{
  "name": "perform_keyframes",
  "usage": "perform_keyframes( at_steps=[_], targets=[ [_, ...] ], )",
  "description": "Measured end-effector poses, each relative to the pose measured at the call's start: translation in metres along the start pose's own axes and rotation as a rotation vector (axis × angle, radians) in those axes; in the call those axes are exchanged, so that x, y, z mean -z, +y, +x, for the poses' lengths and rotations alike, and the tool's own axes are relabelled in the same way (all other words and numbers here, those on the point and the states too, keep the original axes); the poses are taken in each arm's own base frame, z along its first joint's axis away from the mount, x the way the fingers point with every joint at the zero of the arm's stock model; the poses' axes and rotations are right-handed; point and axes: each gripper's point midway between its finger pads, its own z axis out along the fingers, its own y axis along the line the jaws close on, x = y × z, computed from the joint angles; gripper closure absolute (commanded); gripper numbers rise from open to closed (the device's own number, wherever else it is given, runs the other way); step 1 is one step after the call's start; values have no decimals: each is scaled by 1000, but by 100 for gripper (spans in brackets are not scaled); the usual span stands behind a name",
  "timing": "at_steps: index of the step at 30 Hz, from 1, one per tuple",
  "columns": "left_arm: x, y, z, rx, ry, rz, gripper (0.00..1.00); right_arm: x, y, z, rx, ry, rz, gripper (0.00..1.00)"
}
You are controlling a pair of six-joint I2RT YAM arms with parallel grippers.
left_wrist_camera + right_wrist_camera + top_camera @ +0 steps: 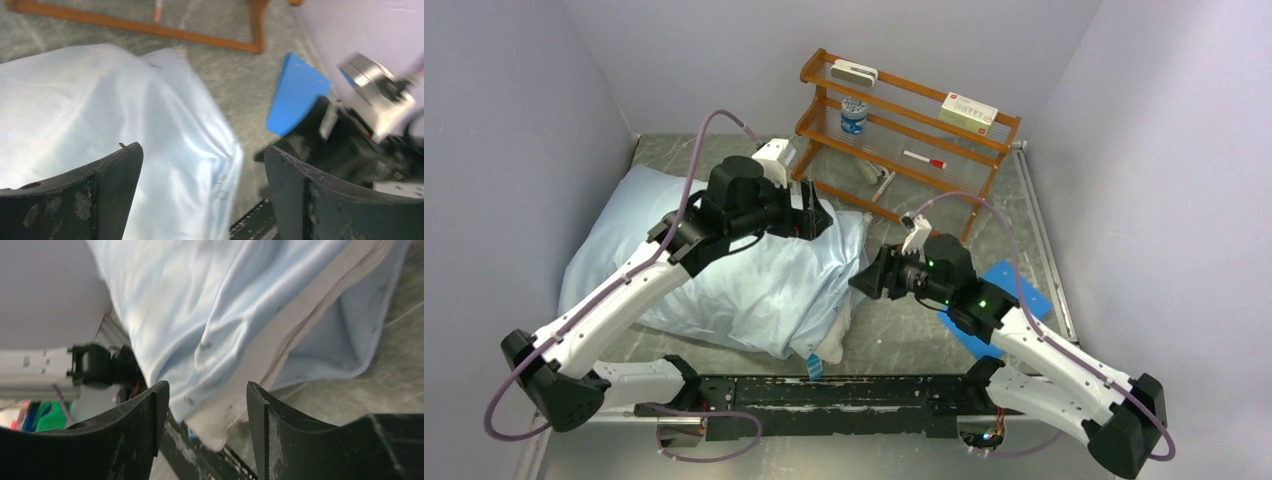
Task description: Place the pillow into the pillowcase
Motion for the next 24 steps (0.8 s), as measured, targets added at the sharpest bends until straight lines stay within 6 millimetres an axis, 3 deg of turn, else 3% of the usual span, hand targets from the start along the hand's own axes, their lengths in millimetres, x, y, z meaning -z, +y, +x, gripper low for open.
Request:
perform_keyframes(
  at_steps=[6, 9, 14, 19, 24],
  targets=[
    [-17, 60, 11, 46, 65, -124, 4, 13, 23, 58, -83, 115, -156, 24],
    [-16, 84, 18, 90, 88, -151, 4, 18, 39, 77, -97, 158, -215, 12],
    [-3, 114, 29, 121, 85, -197, 4, 19, 57, 87, -101, 162, -288, 9],
    [10, 125, 48, 143, 89, -199, 6, 17, 62, 86, -122, 125, -313, 7],
    [13, 132, 73, 163, 118, -191, 6, 14, 56, 98, -138, 122, -311, 16]
  ],
)
